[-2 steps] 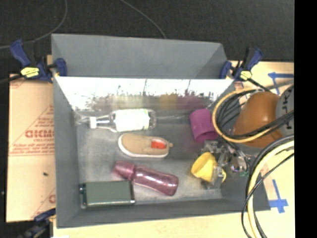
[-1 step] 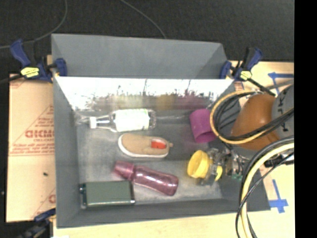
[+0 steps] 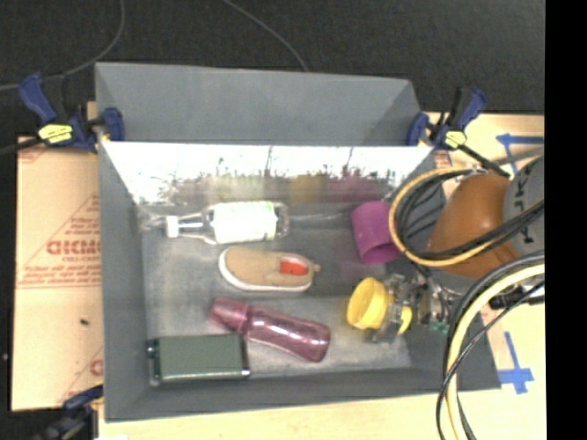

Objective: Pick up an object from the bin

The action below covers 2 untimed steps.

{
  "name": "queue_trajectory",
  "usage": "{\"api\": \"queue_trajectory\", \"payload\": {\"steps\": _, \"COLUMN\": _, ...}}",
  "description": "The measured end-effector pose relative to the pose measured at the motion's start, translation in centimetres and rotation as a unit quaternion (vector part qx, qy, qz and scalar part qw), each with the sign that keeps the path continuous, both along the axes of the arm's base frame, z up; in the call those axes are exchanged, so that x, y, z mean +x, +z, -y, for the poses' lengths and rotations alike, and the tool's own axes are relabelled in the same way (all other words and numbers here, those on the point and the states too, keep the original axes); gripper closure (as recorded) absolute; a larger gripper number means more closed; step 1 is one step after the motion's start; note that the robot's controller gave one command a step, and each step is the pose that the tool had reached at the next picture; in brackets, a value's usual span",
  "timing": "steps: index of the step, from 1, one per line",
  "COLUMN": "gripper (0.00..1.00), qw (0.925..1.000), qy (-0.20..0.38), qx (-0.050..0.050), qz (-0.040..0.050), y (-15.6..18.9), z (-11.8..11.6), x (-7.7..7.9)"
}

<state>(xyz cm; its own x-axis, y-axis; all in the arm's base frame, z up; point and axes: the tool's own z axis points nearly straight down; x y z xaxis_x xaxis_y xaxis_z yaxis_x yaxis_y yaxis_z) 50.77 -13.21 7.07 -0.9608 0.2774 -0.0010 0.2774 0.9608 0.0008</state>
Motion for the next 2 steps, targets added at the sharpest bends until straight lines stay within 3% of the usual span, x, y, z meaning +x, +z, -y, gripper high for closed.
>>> {"api": "queue_trajectory", "payload": {"steps": 2, "gripper": 1.0, "qw": 1.0, "qy": 0.0, "qx": 0.001, "qz": -0.0048, "y": 2.3, "z": -0.1, "x": -0.3}}
